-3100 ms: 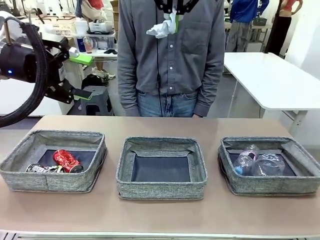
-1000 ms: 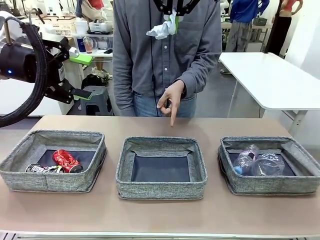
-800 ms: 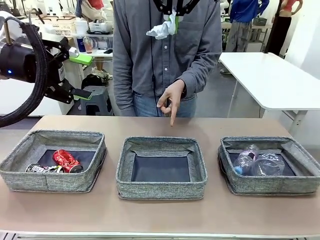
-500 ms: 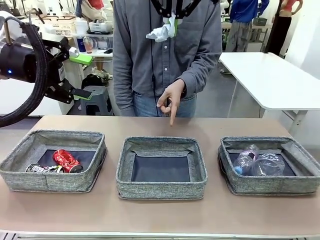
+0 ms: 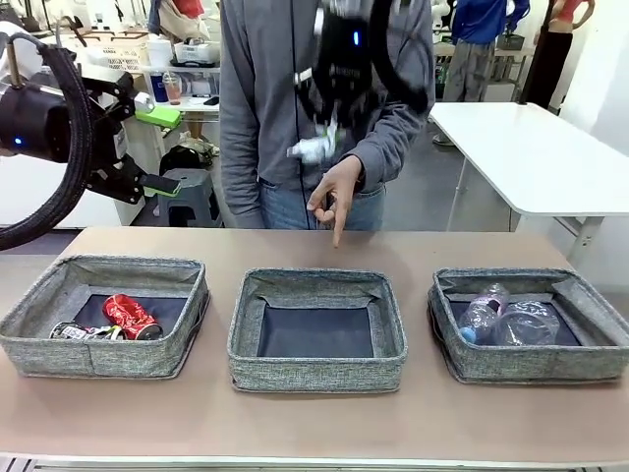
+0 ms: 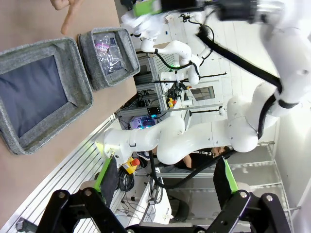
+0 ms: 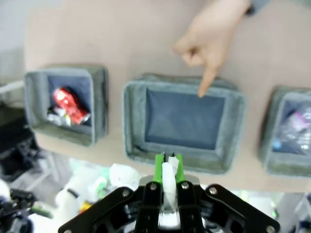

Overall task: Sort the waste into the appropriate baskets.
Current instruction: Place the picked waste into the Fabric basket indicated by the person.

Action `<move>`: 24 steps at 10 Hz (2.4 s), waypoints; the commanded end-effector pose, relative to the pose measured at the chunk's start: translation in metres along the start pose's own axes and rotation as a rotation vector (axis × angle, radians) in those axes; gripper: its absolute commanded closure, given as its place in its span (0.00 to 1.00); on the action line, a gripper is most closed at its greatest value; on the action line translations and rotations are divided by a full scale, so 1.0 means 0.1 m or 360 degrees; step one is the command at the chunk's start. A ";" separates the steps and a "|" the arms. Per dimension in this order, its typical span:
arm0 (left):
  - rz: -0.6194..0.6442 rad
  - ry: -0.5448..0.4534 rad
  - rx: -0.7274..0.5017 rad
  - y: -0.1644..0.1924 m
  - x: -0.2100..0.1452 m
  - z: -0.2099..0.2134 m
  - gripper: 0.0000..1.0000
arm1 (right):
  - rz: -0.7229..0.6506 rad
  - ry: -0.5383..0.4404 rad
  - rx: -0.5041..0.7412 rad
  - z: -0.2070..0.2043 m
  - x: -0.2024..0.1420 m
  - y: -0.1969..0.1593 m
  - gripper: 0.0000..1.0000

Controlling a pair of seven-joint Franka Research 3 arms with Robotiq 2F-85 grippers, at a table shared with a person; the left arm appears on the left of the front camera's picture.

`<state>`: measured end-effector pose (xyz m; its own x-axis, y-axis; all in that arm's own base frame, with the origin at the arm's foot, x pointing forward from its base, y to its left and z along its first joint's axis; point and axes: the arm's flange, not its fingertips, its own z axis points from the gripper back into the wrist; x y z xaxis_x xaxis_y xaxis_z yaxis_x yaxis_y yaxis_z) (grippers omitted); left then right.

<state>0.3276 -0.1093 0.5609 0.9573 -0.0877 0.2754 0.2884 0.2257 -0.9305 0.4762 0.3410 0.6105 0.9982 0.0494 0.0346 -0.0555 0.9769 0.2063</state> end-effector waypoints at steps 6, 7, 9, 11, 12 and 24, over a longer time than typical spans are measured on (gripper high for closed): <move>-0.0037 0.0001 -0.0022 0.00 -0.01 0.00 0.00 | 0.0112 0.0434 -0.0126 -1.55 -0.46 -0.61 0.93; -0.0037 0.0001 -0.0022 0.00 -0.01 0.00 0.00 | 0.0131 0.0422 -0.0114 -1.52 -0.45 -0.61 0.93; -0.0037 0.0001 -0.0022 0.00 -0.01 0.00 0.00 | 0.0126 0.0410 -0.0092 -1.50 -0.44 -0.64 0.93; -0.0037 0.0001 -0.0022 0.00 -0.01 0.00 0.00 | 0.0123 0.0412 -0.0075 -1.50 -0.44 -0.65 0.93; -0.0037 0.0001 -0.0022 0.00 -0.01 0.00 0.00 | 0.0119 0.0413 -0.0072 -1.49 -0.43 -0.66 0.93; -0.0037 0.0001 -0.0022 0.00 -0.01 0.00 0.00 | 0.0050 0.0415 -0.0043 -1.40 -0.41 -0.72 0.00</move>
<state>0.3276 -0.1092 0.5609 0.9574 -0.0873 0.2754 0.2883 0.2257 -0.9306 0.4435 0.3036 0.4540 0.9650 0.1606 -0.2074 -0.1184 0.9723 0.2016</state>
